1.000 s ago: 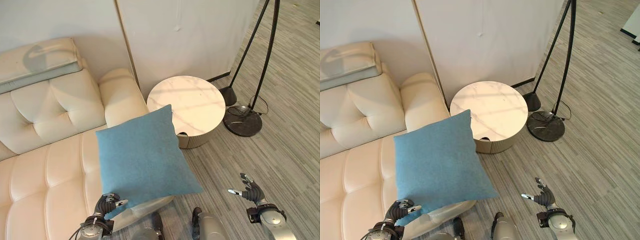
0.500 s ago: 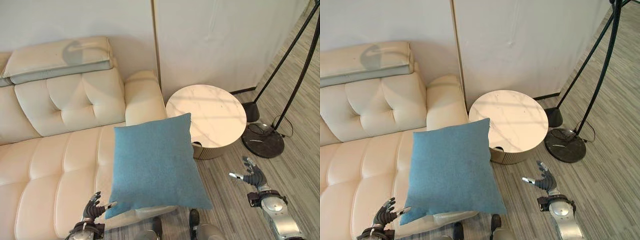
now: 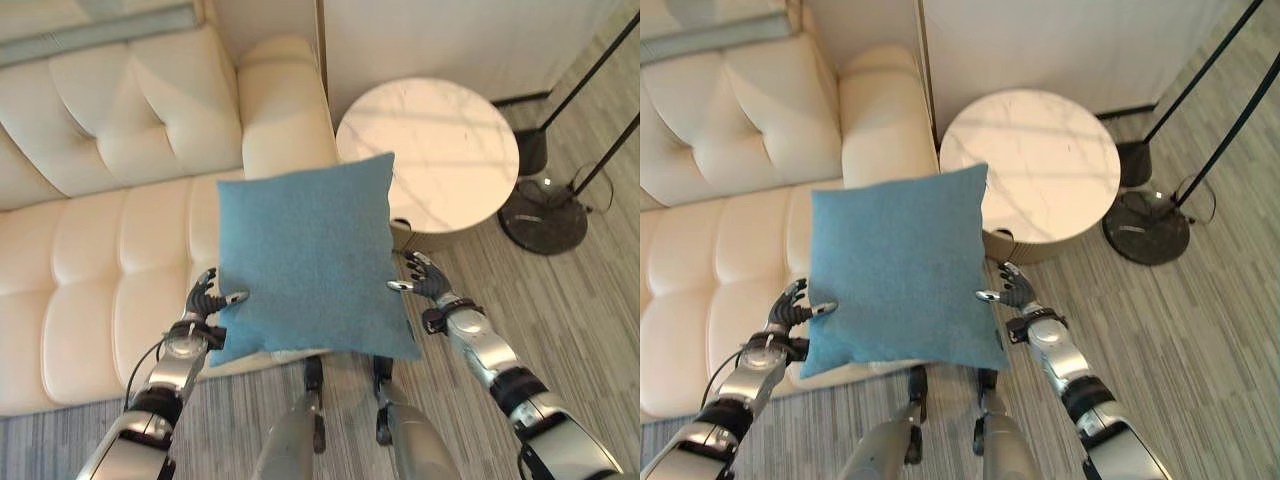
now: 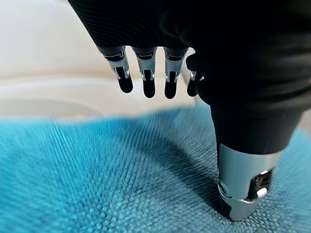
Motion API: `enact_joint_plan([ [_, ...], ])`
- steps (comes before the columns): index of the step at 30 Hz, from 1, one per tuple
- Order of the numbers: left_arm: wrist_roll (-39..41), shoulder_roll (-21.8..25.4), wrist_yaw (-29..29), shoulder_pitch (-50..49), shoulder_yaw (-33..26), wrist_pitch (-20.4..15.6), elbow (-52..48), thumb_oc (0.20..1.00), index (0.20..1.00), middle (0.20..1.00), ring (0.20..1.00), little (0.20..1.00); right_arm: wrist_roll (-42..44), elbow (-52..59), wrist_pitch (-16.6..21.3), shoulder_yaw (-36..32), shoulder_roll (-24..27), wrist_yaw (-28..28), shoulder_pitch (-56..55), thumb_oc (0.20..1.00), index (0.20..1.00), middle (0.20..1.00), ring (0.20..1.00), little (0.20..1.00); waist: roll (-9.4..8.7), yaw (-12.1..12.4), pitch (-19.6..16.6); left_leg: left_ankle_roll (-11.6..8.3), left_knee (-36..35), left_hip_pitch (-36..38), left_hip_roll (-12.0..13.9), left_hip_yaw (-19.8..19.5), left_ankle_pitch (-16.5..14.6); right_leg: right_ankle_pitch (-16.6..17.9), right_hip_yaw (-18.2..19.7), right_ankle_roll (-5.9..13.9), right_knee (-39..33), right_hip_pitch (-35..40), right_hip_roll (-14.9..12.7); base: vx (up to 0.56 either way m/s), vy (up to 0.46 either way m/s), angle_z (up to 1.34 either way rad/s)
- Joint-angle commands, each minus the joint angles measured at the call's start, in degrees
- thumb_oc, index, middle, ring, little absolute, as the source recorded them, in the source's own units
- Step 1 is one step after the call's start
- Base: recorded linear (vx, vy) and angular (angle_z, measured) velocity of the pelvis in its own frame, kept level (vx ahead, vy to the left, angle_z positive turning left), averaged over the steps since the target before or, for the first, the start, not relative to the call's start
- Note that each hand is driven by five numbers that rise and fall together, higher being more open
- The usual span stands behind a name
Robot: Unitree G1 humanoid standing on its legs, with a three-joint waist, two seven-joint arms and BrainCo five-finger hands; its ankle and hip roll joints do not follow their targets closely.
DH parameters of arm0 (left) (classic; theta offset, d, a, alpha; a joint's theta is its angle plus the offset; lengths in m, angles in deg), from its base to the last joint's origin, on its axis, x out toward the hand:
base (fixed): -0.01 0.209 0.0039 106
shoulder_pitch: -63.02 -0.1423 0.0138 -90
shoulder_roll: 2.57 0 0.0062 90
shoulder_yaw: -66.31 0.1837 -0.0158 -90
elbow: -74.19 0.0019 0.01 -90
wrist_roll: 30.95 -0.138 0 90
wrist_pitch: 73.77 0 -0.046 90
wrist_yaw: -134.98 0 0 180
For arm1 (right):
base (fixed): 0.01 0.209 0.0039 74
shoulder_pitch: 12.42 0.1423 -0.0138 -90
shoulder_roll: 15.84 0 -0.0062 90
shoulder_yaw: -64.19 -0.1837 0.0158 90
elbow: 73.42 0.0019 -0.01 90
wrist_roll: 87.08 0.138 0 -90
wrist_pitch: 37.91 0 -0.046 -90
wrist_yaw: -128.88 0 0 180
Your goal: Pick up all the scattered cushions and arrange them neatly on the sofa.
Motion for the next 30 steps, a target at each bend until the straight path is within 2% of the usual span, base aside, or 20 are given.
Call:
enact_joint_plan([
  [1, 2.62, 1.14, -2.34, 6.37, 1.72, -1.19, 5.57, 1.0, 1.0, 1.0, 1.0, 1.0, 0.6, -0.77, 1.93, 3.66, -2.67, 1.79, 4.0, 1.0, 1.0, 1.0, 1.0, 1.0, -1.97, -0.03, 1.46, -0.35, 3.25, -1.05, -1.03, -0.8, -3.88, -4.97, 1.17, 3.6, 3.95, 0.2, -1.05, -0.04, 0.011, -0.05],
  [2, 2.64, 1.15, -2.33, 6.43, 1.74, -1.21, 5.61, 1.0, 1.0, 1.0, 1.0, 1.0, 0.61, -0.8, 1.95, 3.65, -2.67, 1.79, 4.05, 1.0, 1.0, 1.0, 1.0, 1.0, -1.98, -0.01, 1.5, -0.35, 3.26, -1.05, -1.03, -0.79, -3.88, -4.97, 1.18, 3.6, 3.96, 0.2, -1.05, -0.08, 0.007, -0.01],
  [4, 3.57, -3.02, -3.06, 13.24, 4.91, -0.58, 9.72, 1.0, 1.0, 1.0, 1.0, 1.0, -1.0, -4.91, 1.44, 9.21, -6.57, 2.81, 11.06, 1.0, 1.0, 1.0, 1.0, 1.0, -2.99, -0.14, 3.97, -0.55, 3.03, -2.81, -1.03, -0.86, -3.02, -4.08, 1.55, 3.82, 3.47, -1.52, -0.84, -0.06, -0.009, -0.03],
  [7, 3.56, -4.57, -3.02, 13.78, 6.04, -0.67, 8.55, 1.0, 1.0, 1.0, 1.0, 1.0, -1.71, -4.9, 1.25, 10.79, -7.21, 3.16, 12.42, 1.0, 1.0, 1.0, 1.0, 1.0, -3.39, -0.08, 4.27, -0.62, 2.78, -3.05, -1.02, -0.89, -2.76, -3.75, 1.77, 3.89, 2.93, -1.64, -0.82, -0.01, -0.006, 0.0],
  [8, 3.67, -5.65, -3.26, 14.09, 6.66, -0.89, 7.01, 1.0, 1.0, 1.0, 1.0, 1.0, -2.01, -4.32, 1.03, 11.28, -7.34, 3.42, 13.08, 0.595, 0.595, 0.595, 0.595, 0.595, -3.63, -0.13, 4.19, -0.63, 2.42, -3.11, -1.09, -0.9, -2.6, -3.5, 1.89, 3.97, 2.49, -1.72, -0.83, 0.01, -0.008, 0.09],
  [9, 3.98, -6.54, -3.28, 13.64, 7.03, -1.12, 5.81, 0.511, 0.511, 0.511, 0.511, 0.511, -2.14, -3.78, 0.95, 11.48, -7.41, 3.58, 13.05, 0.235, 0.235, 0.235, 0.235, 0.235, -3.72, -0.05, 4.13, -0.63, 2.14, -2.94, -1.11, -1.03, -2.52, -3.47, 1.92, 4.0, 2.21, -1.57, -0.78, 0.02, -0.007, 0.08],
  [10, 4.38, -7.18, -3.43, 13.0, 7.18, -1.4, 4.5, 0.2, 0.2, 0.2, 0.2, 0.2, -2.34, -3.21, 0.92, 11.65, -7.39, 3.75, 12.83, 0.2, 0.2, 0.2, 0.2, 0.2, -3.85, 0.05, 3.99, -0.63, 1.87, -2.66, -1.08, -1.15, -2.48, -3.48, 1.94, 4.05, 1.87, -1.2, -0.77, 0.04, -0.013, 0.07],
  [13, 5.26, -8.48, -3.99, 11.82, 7.49, -2.14, 0.46, 0.2, 0.2, 0.2, 0.2, 0.2, -2.46, -1.84, 1.04, 11.6, -7.33, 4.12, 12.26, 0.2, 0.2, 0.2, 0.2, 0.2, -4.05, 0.16, 3.62, -0.61, 1.13, -1.85, -1.13, -1.41, -2.49, -3.59, 2.04, 4.05, 1.34, -0.51, -0.64, 0.02, -0.013, 0.02],
  [14, 5.84, -9.52, -4.65, 9.88, 7.69, -3.19, -5.24, 0.2, 0.2, 0.2, 0.2, 0.2, -2.92, 1.02, 1.35, 10.7, -6.81, 4.55, 10.88, 0.2, 0.2, 0.2, 0.2, 0.2, -4.3, 0.22, 2.88, -0.54, -0.08, -0.2, -1.12, -1.49, -2.57, -3.72, 2.05, 4.12, 0.6, 0.95, -0.63, 0.0, 0.0, 0.0],
  [15, 5.84, -9.51, -4.65, 9.88, 7.69, -3.19, -5.24, 0.2, 0.2, 0.2, 0.2, 0.2, -2.92, 1.02, 1.35, 10.7, -6.81, 4.55, 10.88, 0.2, 0.2, 0.2, 0.2, 0.2, -4.3, 0.21, 2.85, -0.54, -0.08, -0.23, -1.12, -1.49, -2.57, -3.72, 2.05, 4.12, 0.6, 0.91, -0.63, 0.04, -0.02, 0.01],
  [19, 7.24, -11.16, -4.85, 4.17, 6.42, -5.19, -17.54, 0.2, 0.2, 0.2, 0.2, 0.2, -4.42, 7.59, 1.94, 7.79, -4.93, 4.65, 6.14, 0.2, 0.2, 0.2, 0.2, 0.2, -3.99, 0.53, 0.67, -0.32, -1.9, 3.22, -1.54, -1.57, -3.0, -4.13, 1.36, 4.37, -0.22, 3.87, -0.64, 0.03, -0.011, 0.03],
  [20, 7.22, -11.17, -4.87, 4.07, 6.42, -5.15, -17.63, 0.2, 0.2, 0.2, 0.2, 0.2, -4.44, 7.65, 1.91, 7.8, -4.91, 4.65, 6.05, 0.2, 0.2, 0.2, 0.2, 0.2, -3.97, 0.54, 0.68, -0.32, -1.95, 3.32, -1.54, -1.57, -2.99, -4.13, 1.36, 4.37, -0.24, 3.96, -0.63, 0.05, -0.014, 0.06],
  [21, 7.75, -11.73, -4.54, 1.3, 5.68, -5.9, -22.65, 0.2, 0.2, 0.2, 0.2, 0.2, -5.28, 11.43, 2.3, 6.15, -4.05, 4.42, 3.42, 0.2, 0.2, 0.2, 0.2, 0.2, -3.88, 0.58, -0.31, -0.16, -2.44, 4.62, -1.72, -1.46, -3.31, -4.35, 1.23, 4.57, -0.58, 5.2, -0.65, 0.02, -0.005, 0.07],
  [22, 7.73, -11.74, -4.56, 1.19, 5.69, -5.85, -22.75, 0.2, 0.2, 0.2, 0.2, 0.2, -5.3, 11.52, 2.25, 6.16, -4.03, 4.43, 3.3, 0.2, 0.2, 0.2, 0.2, 0.2, -3.86, 0.59, -0.31, -0.16, -2.48, 4.72, -1.72, -1.47, -3.31, -4.36, 1.22, 4.57, -0.62, 5.3, -0.64, 0.05, 0.001, 0.08],
  [24, 7.48, -12.04, -2.99, -4.91, 4.07, -5.97, -31.31, 0.2, 0.2, 0.2, 0.2, 0.2, -8.07, 20.53, 2.95, 3.18, -1.72, 3.28, -2.51, 0.2, 0.2, 0.2, 0.2, 0.2, -3.77, 0.37, -2.19, 0.3, -2.86, 7.13, -1.95, -1.21, -4.25, -4.76, 1.0, 4.87, -0.99, 7.41, -0.82, 0.07, 0.018, 0.0],
  [25, 7.48, -12.05, -2.99, -4.92, 4.07, -5.97, -31.32, 0.2, 0.2, 0.2, 0.2, 0.2, -8.07, 20.53, 2.95, 3.18, -1.72, 3.28, -2.53, 0.2, 0.2, 0.2, 0.2, 0.2, -3.77, 0.38, -2.19, 0.3, -2.86, 7.15, -1.95, -1.21, -4.25, -4.76, 1.0, 4.87, -0.99, 7.43, -0.82, 0.11, 0.051, -0.07],
  [26, 7.39, -11.8, -1.79, -9.69, 1.78, -6.07, -37.44, 0.2, 0.2, 0.2, 0.2, 0.2, -10.1, 28.8, 4.07, 0.03, 0.72, 2.03, -7.74, 0.2, 0.2, 0.2, 0.2, 0.2, -3.59, 0.06, -3.7, 0.7, -2.92, 8.87, -2.12, -0.97, -5.11, -5.15, 0.79, 5.15, -1.07, 8.95, -1.1, 0.07, 0.04, -0.05],
  [27, 7.36, -11.82, -1.8, -9.92, 1.81, -5.98, -37.61, 0.2, 0.2, 0.2, 0.2, 0.2, -10.13, 29.04, 3.95, 0.01, 0.78, 2.0, -8.01, 0.2, 0.2, 0.2, 0.2, 0.2, -3.55, 0.07, -3.76, 0.7, -2.94, 8.97, -2.11, -0.98, -5.14, -5.17, 0.77, 5.16, -1.1, 9.06, -1.09, 0.13, 0.094, -0.04],
  [28, 8.08, -11.47, -0.29, -14.96, -0.48, -5.96, -43.38, 0.2, 0.2, 0.2, 0.2, 0.2, -11.34, 36.86, 5.08, -2.96, 3.03, -0.07, -13.64, 0.2, 0.2, 0.2, 0.2, 0.2, -3.51, -0.33, -5.18, 1.11, -2.96, 10.83, -2.37, -0.73, -6.02, -5.53, 0.91, 5.44, -1.14, 10.65, -1.29, 0.09, 0.082, -0.03],
  [30, 7.88, -11.26, 0.46, -17.16, -1.07, -5.76, -45.53, 0.2, 0.2, 0.2, 0.2, 0.2, -11.59, 39.92, 5.4, -3.98, 3.65, -0.99, -16.43, 0.2, 0.2, 0.2, 0.2, 0.2, -3.45, -0.42, -5.89, 1.3, -3.0, 11.71, -2.43, -0.58, -6.41, -5.64, 1.03, 5.57, -1.2, 11.38, -1.41, 0.07, 0.091, -0.14],
])
